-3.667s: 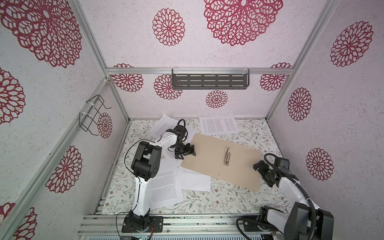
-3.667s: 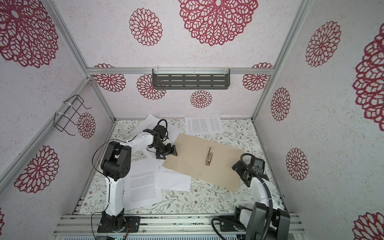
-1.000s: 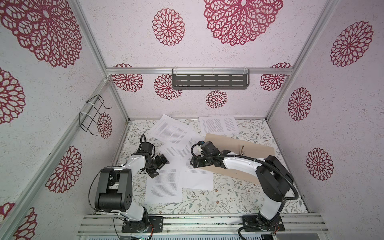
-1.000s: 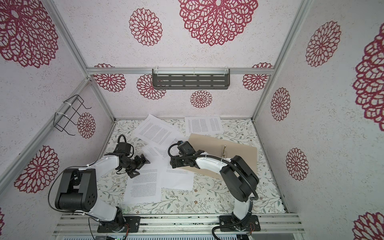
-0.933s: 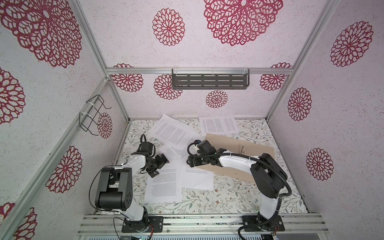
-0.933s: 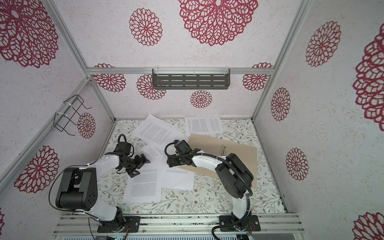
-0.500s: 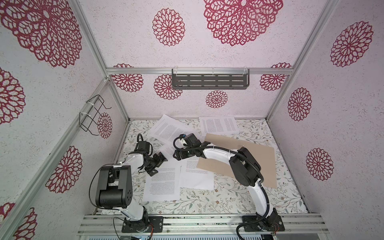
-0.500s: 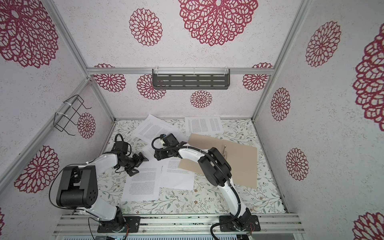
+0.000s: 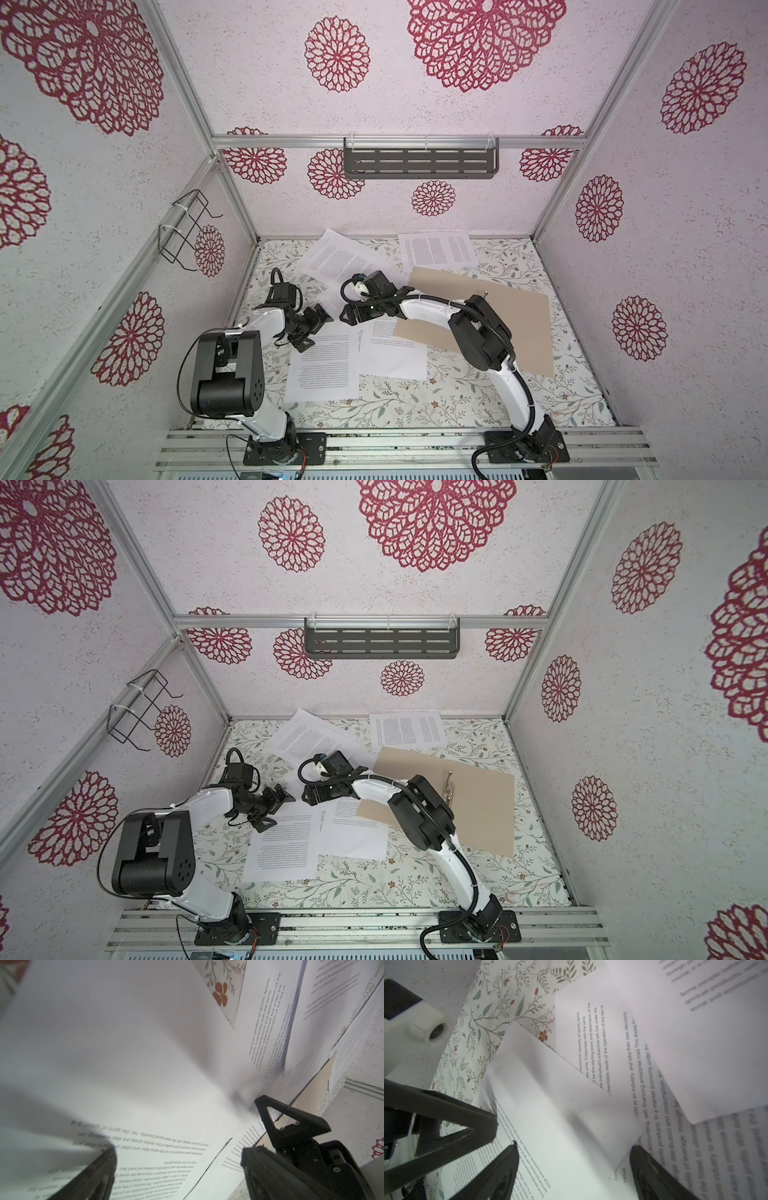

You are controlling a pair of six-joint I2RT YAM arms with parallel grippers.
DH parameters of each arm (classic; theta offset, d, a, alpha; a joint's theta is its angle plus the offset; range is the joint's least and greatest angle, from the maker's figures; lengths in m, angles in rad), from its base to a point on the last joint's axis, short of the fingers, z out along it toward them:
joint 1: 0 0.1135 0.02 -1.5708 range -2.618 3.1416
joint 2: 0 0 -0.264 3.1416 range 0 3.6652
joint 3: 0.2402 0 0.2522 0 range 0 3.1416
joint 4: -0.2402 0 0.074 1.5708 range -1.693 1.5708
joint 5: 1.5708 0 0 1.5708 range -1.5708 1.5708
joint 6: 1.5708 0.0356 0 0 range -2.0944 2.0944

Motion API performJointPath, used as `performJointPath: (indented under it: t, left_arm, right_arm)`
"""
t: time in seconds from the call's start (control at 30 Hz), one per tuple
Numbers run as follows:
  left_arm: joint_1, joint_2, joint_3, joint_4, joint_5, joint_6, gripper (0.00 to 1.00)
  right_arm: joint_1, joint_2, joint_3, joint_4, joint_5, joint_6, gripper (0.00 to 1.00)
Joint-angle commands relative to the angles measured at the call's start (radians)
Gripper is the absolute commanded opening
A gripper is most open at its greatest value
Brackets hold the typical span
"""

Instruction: Put the files into the folder

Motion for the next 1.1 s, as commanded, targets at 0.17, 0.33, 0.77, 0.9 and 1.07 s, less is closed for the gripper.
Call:
performJointPath:
  t: [0.17, 0.33, 0.77, 0.9, 1.07]
  left_arm:
    - [0.017, 0.074, -0.055, -0.029, -0.108, 0.017, 0.98]
    - [0.016, 0.079, -0.054, -0.03, -0.112, 0.014, 0.97]
    - [0.017, 0.068, -0.054, -0.045, -0.122, 0.017, 0.97]
    - [0.016, 0.071, -0.054, -0.042, -0.121, 0.018, 0.97]
    - [0.017, 0.077, -0.051, -0.042, -0.121, 0.017, 0.97]
  right_arm:
    - [0.012, 0.032, -0.001, 0.038, -0.091, 0.053, 0.87]
    - [0.016, -0.015, -0.046, 0.039, -0.092, 0.056, 0.87]
    - [0.0, 0.074, 0.183, -0.2, 0.091, -0.085, 0.88]
    - [-0.001, 0.105, 0.226, -0.229, 0.1, -0.095, 0.88]
    - [-0.001, 0.127, 0.248, -0.247, 0.118, -0.1, 0.88]
